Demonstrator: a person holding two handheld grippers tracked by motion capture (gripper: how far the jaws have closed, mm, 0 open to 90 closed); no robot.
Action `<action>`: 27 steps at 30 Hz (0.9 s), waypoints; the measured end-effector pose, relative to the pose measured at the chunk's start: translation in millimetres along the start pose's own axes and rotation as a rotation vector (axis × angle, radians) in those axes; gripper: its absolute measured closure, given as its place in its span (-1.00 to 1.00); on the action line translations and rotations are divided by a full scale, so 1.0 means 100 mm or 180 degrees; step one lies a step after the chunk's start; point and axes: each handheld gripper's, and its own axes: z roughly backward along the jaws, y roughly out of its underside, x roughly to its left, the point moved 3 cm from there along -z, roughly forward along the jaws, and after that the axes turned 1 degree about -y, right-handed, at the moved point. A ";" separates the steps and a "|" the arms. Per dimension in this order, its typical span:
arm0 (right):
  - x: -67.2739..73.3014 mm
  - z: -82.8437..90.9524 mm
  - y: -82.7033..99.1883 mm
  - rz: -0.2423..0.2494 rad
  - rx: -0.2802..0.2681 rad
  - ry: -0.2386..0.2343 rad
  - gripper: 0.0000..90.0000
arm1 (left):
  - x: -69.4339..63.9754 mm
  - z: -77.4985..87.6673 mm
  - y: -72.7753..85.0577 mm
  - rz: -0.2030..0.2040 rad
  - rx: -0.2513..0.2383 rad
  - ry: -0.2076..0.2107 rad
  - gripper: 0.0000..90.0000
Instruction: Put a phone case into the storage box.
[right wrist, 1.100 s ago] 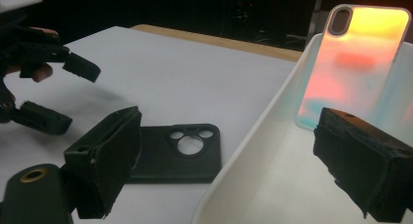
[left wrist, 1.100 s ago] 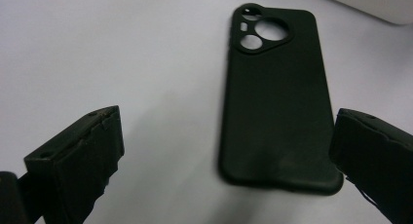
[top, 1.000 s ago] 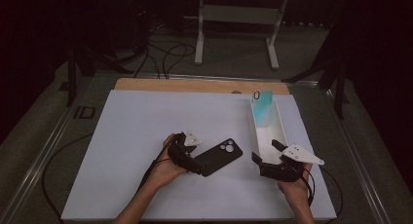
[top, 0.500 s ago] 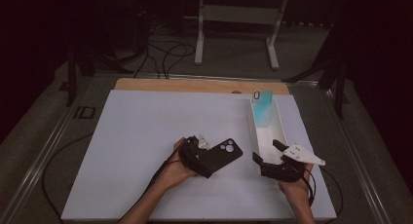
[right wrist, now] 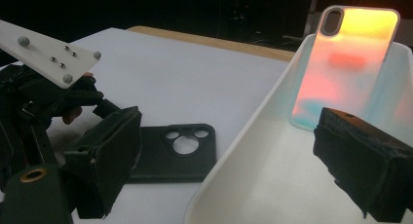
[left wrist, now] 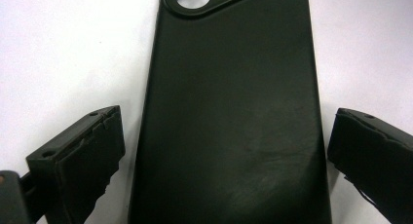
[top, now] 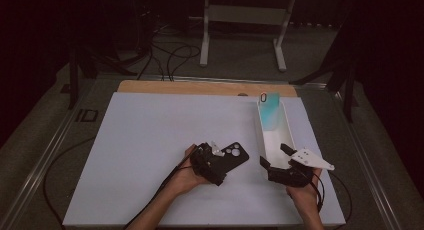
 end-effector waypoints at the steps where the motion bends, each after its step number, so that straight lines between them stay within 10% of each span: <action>1: 0.00 0.00 0.00 -0.0005 0.0002 0.0004 -0.77 | 0.00 0.00 0.00 -0.0001 0.0012 0.0004 -0.98; 27: 0.06 -0.01 -0.08 0.0015 0.0010 -0.0022 -0.77 | 0.07 0.23 0.02 0.0077 -0.0094 -0.0073 -0.65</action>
